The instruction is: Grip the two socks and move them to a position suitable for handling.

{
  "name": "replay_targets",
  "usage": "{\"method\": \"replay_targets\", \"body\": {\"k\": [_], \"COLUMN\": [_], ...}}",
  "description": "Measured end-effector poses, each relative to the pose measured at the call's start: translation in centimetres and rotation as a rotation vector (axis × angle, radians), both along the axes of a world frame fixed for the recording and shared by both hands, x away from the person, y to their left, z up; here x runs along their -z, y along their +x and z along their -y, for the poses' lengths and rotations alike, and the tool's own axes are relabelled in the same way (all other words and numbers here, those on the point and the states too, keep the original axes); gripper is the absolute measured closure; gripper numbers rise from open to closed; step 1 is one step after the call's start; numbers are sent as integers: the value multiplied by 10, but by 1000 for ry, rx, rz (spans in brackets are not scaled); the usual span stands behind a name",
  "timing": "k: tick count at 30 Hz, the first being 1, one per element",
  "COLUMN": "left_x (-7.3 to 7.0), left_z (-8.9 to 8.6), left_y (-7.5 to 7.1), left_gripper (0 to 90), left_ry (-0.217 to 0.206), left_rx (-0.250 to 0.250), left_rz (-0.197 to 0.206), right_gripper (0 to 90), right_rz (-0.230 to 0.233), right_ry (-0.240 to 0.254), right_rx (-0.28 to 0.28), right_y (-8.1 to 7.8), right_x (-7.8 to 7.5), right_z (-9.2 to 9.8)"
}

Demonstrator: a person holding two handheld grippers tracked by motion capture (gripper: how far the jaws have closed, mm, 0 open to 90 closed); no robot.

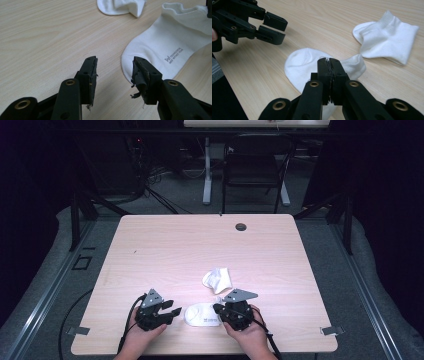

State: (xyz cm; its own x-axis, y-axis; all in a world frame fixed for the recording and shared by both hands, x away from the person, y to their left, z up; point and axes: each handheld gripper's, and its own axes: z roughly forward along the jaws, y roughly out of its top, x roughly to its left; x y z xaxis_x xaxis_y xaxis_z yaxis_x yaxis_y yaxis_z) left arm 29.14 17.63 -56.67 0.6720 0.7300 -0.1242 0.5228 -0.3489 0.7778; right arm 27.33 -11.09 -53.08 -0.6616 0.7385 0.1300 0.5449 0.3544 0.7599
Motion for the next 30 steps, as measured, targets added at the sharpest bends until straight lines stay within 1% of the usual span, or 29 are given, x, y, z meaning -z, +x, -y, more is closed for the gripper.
{"method": "replay_targets", "body": {"k": [3,5,6,9,11,13,14,16,17,19,21,22,23,24,25,27,29,30], "left_x": [0,0,0,0,0,0,0,0,0,0,0,0,0,0,0,-1,-1,-1], "left_z": [0,-1,-1,0,0,0,0,0,0,-1,-1,-1,-1,-2,-2,-2,-2,-2], "left_y": [0,0,0,0,0,0,0,0,0,0,1,1,1,1,1,1,1,0], "left_gripper": [545,545,545,545,545,545,545,545,545,545,545,545,545,545,545,545,545,545], "left_ry": [-1,2,2,-1,2,-1,2,1,0,1,1,1,-3,-2,-2,-3,0,-3], "left_rx": [-2,-1,-1,-4,-1,-3,0,0,-2,-2,-3,-4,-4,-4,-4,-3,-3,-3], "left_rz": [0,5,5,2,2,-1,-2,-2,-1,0,-5,-3,-2,-3,-3,-3,-2,-3], "right_gripper": [884,883,883,882,882,881,880,880,879,878,875,875,874,872,872,862,854,837], "right_rz": [1,-7,-7,-27,-30,-40,-51,-51,-58,-64,-66,-65,-62,-71,-71,-90,-97,-98], "right_ry": [-3,-5,-5,-12,-8,-17,-20,-26,-26,-33,-26,-33,-27,-26,-26,-42,-44,-68], "right_rx": [12,31,31,57,65,71,83,82,93,100,106,110,120,127,127,145,151,165], "right_y": [-1,0,0,1,1,2,4,5,5,5,6,6,7,7,7,8,8,8], "right_x": [1,3,3,8,10,12,15,17,21,22,23,22,22,22,22,25,26,27], "right_z": [6,13,13,22,24,28,30,31,32,32,35,37,39,44,44,50,51,53]}}
